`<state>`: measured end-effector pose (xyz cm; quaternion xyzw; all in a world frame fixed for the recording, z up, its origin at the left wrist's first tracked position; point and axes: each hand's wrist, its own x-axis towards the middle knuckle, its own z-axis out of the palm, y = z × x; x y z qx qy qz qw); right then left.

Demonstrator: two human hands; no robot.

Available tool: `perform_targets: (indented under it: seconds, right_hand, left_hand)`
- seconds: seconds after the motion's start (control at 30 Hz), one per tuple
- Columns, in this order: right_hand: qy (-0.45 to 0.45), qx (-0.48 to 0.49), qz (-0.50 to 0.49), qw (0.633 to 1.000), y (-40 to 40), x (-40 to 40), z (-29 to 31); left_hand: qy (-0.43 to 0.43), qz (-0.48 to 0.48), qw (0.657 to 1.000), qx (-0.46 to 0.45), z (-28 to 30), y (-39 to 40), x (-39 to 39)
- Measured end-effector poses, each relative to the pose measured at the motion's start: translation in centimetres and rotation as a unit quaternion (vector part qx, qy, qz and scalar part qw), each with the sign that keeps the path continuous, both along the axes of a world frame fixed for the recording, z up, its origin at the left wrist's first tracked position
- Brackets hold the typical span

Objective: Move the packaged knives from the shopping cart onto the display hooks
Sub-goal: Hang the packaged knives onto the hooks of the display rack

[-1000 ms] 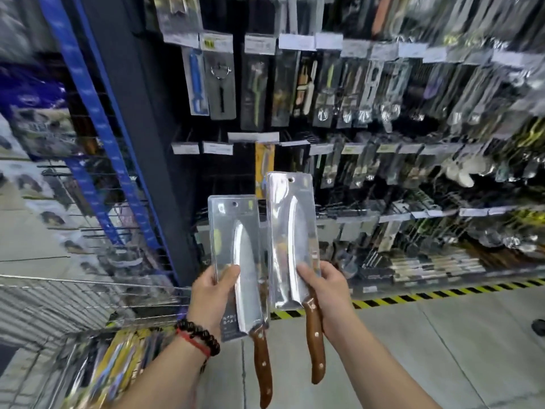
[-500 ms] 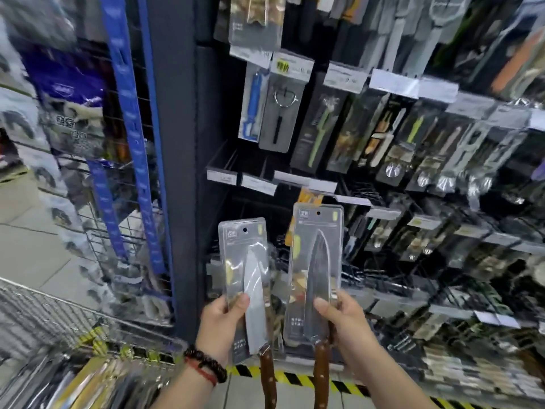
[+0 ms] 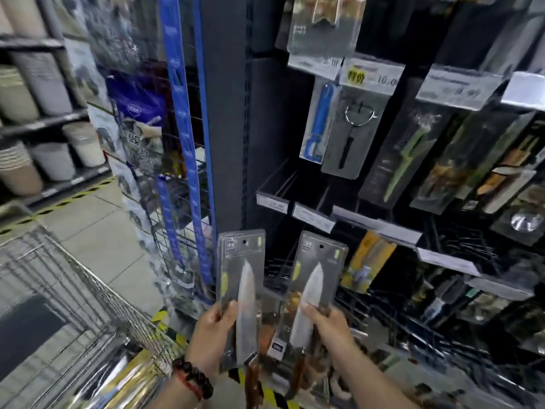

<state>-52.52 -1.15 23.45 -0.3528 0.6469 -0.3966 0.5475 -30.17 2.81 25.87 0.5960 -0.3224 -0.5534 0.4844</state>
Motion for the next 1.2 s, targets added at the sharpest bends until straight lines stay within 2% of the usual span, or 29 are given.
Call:
perform_targets:
  seconds: [0.33, 0.47, 0.7, 0.9, 1.2]
  right_hand:
    - [0.012, 0.034, 0.136, 0.99, -9.6, 3.1, -1.7]
    - [0.006, 0.029, 0.109, 0.994, -12.4, 4.3, -2.7]
    - [0.006, 0.025, 0.096, 0.995, -15.1, 5.8, -4.1]
    - [0.028, 0.009, 0.05, 0.998, -16.7, 6.0, -6.3]
    - [0.008, -0.047, 0.061, 0.997, -18.1, 7.2, -3.5]
  left_hand:
    - [-0.058, 0.04, 0.997, -0.015, 0.3, -3.3, -0.4]
    - [-0.094, 0.022, 0.995, -0.017, -1.4, -5.1, 0.4]
    - [-0.007, 0.013, 0.999, 0.047, -4.6, -7.9, 1.5]
    - [-0.009, 0.003, 0.999, 0.048, -6.1, -9.8, 2.6]
    - [-0.021, -0.01, 0.999, 0.039, -7.3, -11.2, 3.0]
